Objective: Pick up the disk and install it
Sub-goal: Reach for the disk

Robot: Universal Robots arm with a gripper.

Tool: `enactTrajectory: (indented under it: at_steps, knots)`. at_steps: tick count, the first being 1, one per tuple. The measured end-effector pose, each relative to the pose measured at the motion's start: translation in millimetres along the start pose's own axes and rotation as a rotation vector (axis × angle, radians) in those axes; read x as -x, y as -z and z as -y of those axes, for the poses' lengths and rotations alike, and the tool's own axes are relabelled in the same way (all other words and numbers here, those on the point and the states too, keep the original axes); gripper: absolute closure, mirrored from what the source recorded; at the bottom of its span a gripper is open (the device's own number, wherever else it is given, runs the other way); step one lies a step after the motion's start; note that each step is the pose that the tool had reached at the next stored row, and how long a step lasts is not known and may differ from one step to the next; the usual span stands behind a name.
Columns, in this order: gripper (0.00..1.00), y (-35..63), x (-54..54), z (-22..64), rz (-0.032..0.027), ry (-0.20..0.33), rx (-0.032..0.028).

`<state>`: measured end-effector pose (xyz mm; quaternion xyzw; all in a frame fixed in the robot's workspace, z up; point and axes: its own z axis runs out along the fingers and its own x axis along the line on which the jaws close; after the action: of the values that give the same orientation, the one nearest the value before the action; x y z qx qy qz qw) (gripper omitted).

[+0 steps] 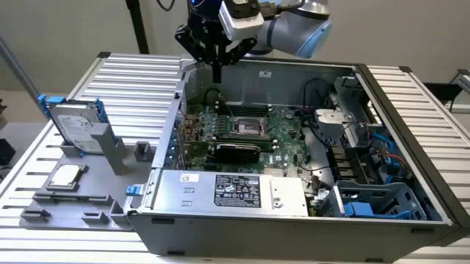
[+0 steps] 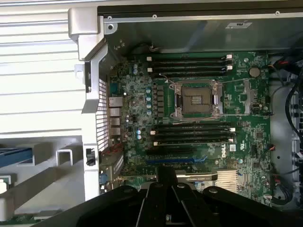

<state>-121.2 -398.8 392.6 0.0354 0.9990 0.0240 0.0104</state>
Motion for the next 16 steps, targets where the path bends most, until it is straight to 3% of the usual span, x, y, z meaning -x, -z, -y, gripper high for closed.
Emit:
enactTrajectory:
  at_steps: [16]
  knots:
    - [0.89,0.1,-3.6,0.1,-0.0001,0.0,-0.0002]
